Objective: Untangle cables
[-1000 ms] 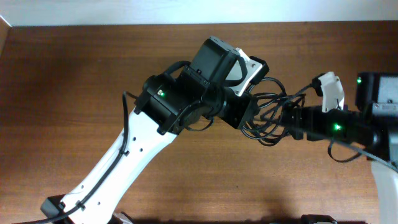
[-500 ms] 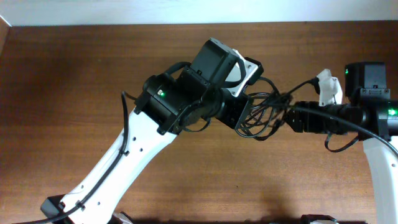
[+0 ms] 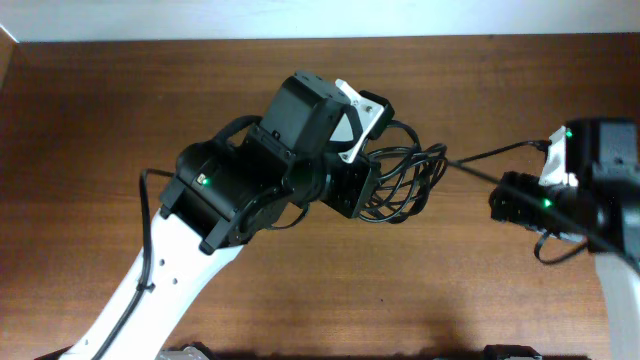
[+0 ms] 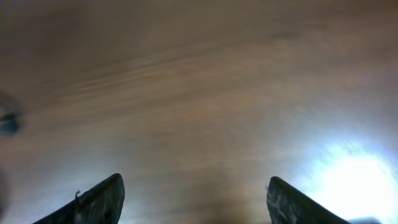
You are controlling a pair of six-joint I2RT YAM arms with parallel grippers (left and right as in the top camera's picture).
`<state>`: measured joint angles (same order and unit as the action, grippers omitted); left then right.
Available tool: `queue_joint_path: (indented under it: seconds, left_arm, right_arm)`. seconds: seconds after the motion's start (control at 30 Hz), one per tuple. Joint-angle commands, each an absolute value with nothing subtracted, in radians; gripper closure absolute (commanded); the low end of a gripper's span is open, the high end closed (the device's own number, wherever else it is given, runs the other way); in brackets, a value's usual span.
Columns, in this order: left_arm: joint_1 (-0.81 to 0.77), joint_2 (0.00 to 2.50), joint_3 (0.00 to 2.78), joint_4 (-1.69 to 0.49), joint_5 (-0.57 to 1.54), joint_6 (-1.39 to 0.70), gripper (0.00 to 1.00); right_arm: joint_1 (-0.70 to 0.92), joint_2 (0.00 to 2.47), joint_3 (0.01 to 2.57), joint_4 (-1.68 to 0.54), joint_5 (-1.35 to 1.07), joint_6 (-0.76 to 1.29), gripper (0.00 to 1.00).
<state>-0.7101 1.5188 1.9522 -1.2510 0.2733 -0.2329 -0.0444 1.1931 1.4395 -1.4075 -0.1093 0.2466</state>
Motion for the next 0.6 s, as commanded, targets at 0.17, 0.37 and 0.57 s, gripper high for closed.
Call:
queue_joint_path:
  seconds: [0.17,0.37,0.57]
  left_arm:
    - [-0.704,1.507,1.966,-1.238,0.336,-0.265,1.00]
    - [-0.730,1.507,1.965,-1.220,0.434,-0.265,1.00]
    - [-0.799,1.509,1.965,-1.216,0.434,-0.265,1.00]
  right_arm:
    - [-0.046,0.969,1.443,-1.332,-0.501,0.004,0.21]
    - [-0.046,0.940,1.443,-1.282,-0.509,0.019,0.21]
    - [-0.047,0.955,1.443,-1.259,-0.437,0.046,0.21]
